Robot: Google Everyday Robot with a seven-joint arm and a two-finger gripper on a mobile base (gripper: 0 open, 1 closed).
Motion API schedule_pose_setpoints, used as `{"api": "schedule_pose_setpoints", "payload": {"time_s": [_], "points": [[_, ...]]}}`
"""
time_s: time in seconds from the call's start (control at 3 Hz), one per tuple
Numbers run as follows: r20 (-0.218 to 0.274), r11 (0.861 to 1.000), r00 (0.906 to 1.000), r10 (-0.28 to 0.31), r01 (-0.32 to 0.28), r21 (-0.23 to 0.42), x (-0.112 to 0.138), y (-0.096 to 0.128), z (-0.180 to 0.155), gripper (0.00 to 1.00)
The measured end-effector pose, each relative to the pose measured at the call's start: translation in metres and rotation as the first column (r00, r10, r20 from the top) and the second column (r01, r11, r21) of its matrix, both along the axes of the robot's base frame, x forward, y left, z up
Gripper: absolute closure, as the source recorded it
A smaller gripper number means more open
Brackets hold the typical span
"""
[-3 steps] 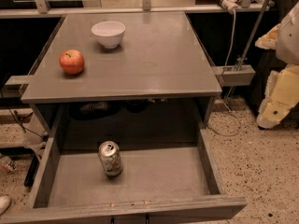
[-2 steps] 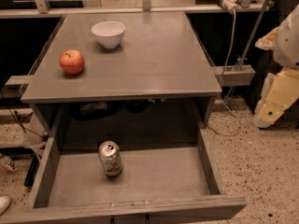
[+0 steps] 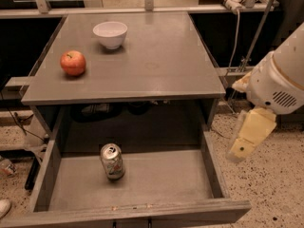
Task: Pick 7up can from top drawer and place on counter
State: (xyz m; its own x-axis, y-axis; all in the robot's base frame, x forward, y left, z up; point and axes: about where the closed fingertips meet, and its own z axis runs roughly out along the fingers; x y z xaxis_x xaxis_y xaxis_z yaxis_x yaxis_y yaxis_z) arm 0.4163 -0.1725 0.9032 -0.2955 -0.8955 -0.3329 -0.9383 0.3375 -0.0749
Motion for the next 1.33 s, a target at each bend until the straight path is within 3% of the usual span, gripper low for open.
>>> {"api": "schedule_pose_setpoints", "payload": {"time_s": [0.33,0.67,1.33], "points": [[-0.008,1.000,1.0000,0.003,-0.003,0.012,-0.003,0.004,-0.001,0.00],[-0.018,0.999,0.9989,0.044,-0.044,-0.020,-0.014,0.008,-0.013,0.00],[-0.005,0.989,0.9939,0.110,-0.109,0.096,-0.034,0.081,-0.053,0.00]]}}
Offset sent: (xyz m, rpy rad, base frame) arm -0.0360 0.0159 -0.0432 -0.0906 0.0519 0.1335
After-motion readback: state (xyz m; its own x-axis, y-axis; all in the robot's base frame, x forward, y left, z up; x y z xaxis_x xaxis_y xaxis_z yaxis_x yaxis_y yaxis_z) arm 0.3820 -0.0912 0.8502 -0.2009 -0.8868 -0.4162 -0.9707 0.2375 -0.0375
